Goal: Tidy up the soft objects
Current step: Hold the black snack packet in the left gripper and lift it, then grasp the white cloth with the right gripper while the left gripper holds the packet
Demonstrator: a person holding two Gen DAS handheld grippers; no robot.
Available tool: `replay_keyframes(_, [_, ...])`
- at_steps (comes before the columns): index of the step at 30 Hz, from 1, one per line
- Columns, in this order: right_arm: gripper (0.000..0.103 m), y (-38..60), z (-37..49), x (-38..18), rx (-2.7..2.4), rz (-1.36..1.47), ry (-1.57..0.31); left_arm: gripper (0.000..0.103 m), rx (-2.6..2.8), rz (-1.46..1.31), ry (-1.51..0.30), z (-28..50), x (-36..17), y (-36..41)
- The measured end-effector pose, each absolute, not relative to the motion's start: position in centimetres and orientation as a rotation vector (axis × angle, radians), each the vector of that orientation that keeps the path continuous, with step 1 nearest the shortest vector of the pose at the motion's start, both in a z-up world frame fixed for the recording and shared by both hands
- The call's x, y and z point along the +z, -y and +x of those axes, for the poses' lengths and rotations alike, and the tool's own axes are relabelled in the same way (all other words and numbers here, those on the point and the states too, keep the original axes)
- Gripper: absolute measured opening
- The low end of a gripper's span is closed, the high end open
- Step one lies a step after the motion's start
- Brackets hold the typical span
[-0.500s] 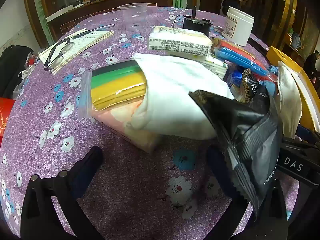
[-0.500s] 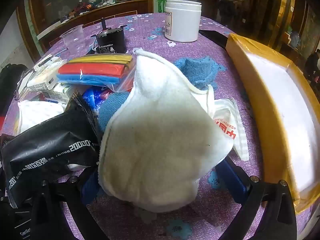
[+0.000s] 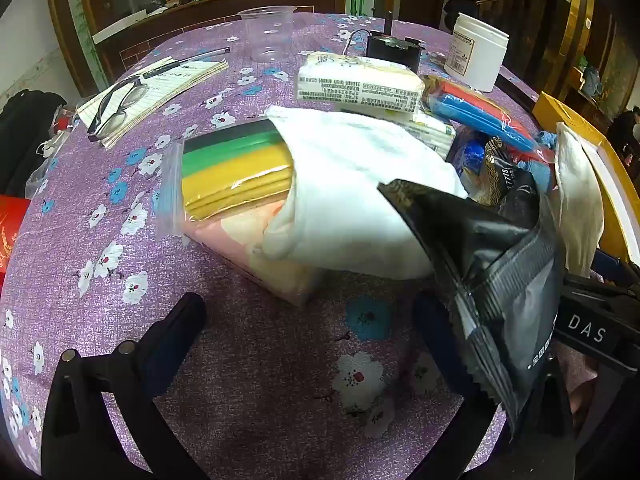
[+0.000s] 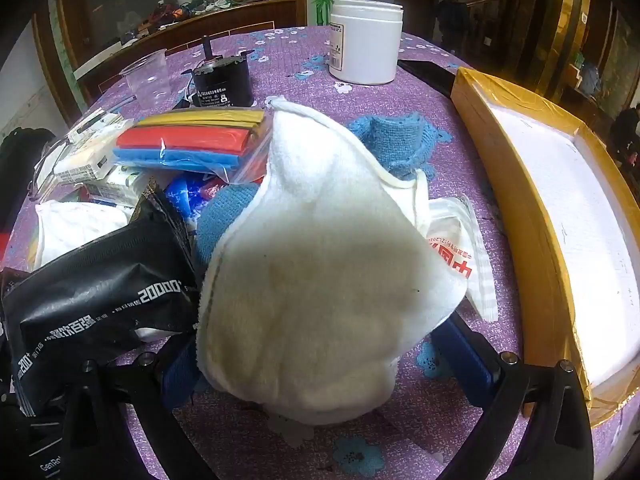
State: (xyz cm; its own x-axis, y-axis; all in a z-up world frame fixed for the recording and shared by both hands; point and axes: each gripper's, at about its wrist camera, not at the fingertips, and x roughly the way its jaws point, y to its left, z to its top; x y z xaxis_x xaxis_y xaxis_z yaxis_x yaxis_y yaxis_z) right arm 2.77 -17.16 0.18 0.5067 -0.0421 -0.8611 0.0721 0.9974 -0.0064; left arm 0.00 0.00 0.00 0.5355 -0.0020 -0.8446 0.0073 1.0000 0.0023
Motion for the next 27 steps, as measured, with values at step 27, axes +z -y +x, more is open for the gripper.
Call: replay_keyframes(27, [0.075, 21.8, -9.1, 6.6, 0.509, 0.045, -0.790, 0.098, -0.296, 0.084, -0.873, -5.4, 6.3, 0.1])
